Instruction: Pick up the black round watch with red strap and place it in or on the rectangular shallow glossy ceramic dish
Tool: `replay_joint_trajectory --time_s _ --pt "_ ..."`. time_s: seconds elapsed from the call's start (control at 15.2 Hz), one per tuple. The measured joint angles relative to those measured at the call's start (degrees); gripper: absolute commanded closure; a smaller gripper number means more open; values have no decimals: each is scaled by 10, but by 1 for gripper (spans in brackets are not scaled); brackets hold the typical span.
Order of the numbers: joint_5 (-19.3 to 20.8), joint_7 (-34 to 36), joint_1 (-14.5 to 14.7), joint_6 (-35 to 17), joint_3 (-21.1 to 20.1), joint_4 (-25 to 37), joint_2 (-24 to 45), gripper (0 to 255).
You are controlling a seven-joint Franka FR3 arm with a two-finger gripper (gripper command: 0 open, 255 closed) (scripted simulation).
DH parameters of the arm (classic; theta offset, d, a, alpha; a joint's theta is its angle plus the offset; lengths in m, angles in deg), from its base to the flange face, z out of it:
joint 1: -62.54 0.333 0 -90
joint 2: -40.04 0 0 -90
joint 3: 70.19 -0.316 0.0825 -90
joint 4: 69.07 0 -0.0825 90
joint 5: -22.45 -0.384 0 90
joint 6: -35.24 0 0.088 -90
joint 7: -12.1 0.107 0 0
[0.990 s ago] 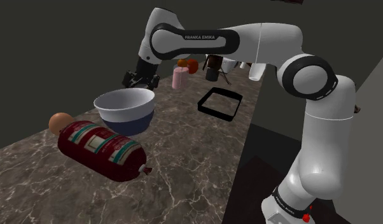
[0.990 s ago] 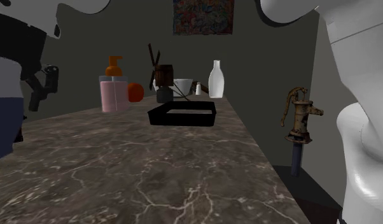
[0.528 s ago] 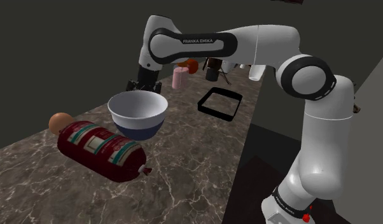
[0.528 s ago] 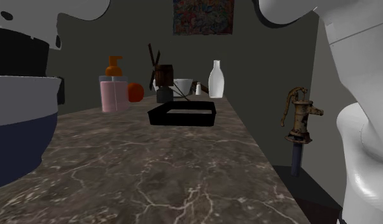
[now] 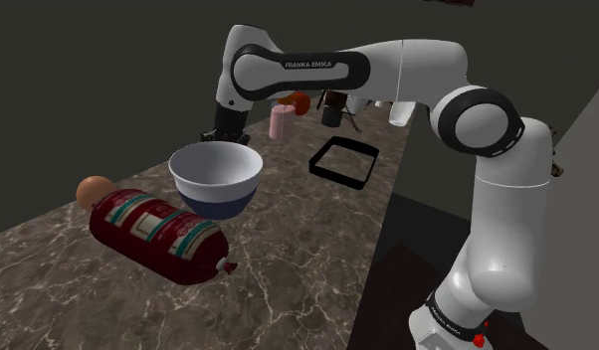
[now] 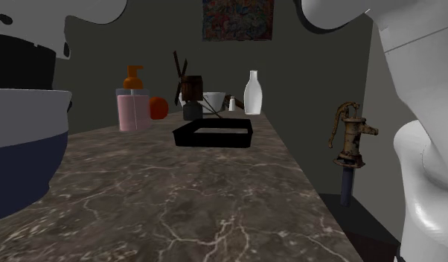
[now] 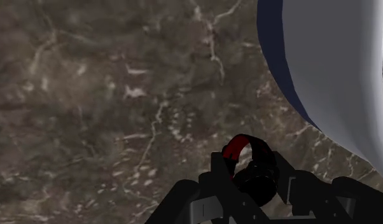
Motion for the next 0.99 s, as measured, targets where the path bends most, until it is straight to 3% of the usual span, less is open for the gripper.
replay_joint_trajectory --time_s 0.33,0.99 --pt "0 1 0 17 0 14 0 255" --pt "4 11 4 95 -1 101 8 255"
